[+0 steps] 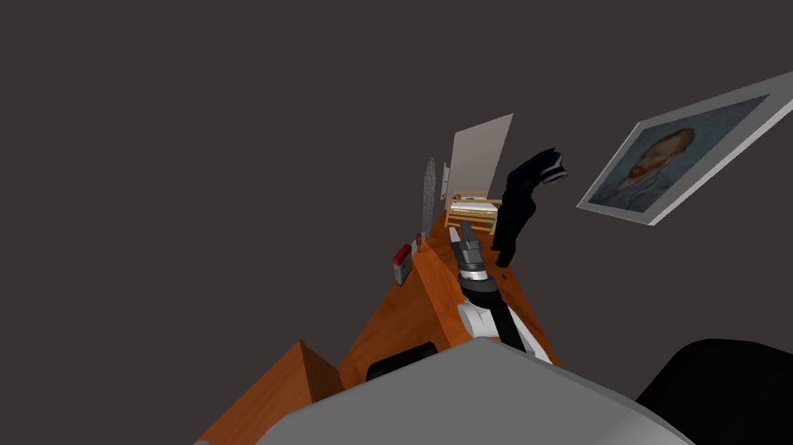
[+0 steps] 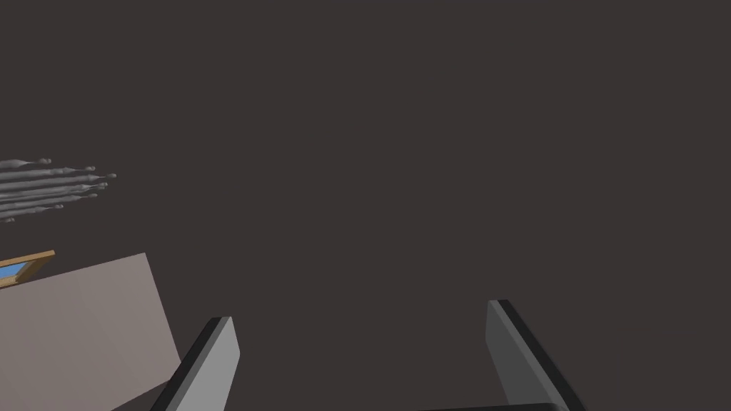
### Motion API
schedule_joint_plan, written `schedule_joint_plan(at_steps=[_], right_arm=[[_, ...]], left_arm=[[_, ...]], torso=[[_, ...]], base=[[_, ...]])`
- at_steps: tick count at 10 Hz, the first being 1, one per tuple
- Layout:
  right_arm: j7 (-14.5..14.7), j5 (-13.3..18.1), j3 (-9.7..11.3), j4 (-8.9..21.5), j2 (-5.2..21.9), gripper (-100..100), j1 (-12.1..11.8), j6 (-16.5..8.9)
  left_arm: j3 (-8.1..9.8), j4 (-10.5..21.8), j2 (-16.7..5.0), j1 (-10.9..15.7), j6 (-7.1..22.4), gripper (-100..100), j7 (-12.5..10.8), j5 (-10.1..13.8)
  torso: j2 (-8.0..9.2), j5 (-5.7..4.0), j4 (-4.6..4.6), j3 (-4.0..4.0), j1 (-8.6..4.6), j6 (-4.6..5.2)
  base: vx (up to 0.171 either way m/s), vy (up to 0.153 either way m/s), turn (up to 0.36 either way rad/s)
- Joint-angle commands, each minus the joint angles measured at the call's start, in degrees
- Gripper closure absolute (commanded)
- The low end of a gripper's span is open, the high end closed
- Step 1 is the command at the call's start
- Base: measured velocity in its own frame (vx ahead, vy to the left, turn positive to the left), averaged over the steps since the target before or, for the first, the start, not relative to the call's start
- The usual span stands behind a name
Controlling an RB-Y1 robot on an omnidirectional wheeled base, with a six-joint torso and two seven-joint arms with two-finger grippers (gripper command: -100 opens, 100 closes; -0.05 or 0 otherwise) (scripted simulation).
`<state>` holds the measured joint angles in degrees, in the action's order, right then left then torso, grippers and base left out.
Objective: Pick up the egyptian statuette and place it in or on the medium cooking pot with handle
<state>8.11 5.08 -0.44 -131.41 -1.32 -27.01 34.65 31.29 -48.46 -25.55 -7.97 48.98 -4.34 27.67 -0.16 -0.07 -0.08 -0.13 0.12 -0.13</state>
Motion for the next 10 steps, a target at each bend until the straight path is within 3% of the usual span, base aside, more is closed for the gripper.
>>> schedule_joint_plan(at_steps=[1,2,10], right_arm=[[0.0,0.0,0.0,0.0,0.0,0,0.0,0.0],[0.0,0.0,0.0,0.0,0.0,0,0.0,0.0],[0.0,0.0,0.0,0.0,0.0,0,0.0,0.0]], left_arm=[[0.0,0.0,0.0,0.0,0.0,0,0.0,0.0],[-0.13,-1.0,-0.8,0.2,1.7,100,0.0,1.2],[-2.15,-7.2,-5.4,1.3,10.3,100,0.6,8.3]], torso=[[0.0,0.0,0.0,0.0,0.0,0.0],[0.14,0.02,0.03,0.08,0.08,-0.01],[0.47,-0.1,0.14,0.3,-0.29,0.08]], base=[[0.008,-0.006,-0.006],[-0.029,-0.021,-0.106],[-0.063,-0.066,-0.114]])
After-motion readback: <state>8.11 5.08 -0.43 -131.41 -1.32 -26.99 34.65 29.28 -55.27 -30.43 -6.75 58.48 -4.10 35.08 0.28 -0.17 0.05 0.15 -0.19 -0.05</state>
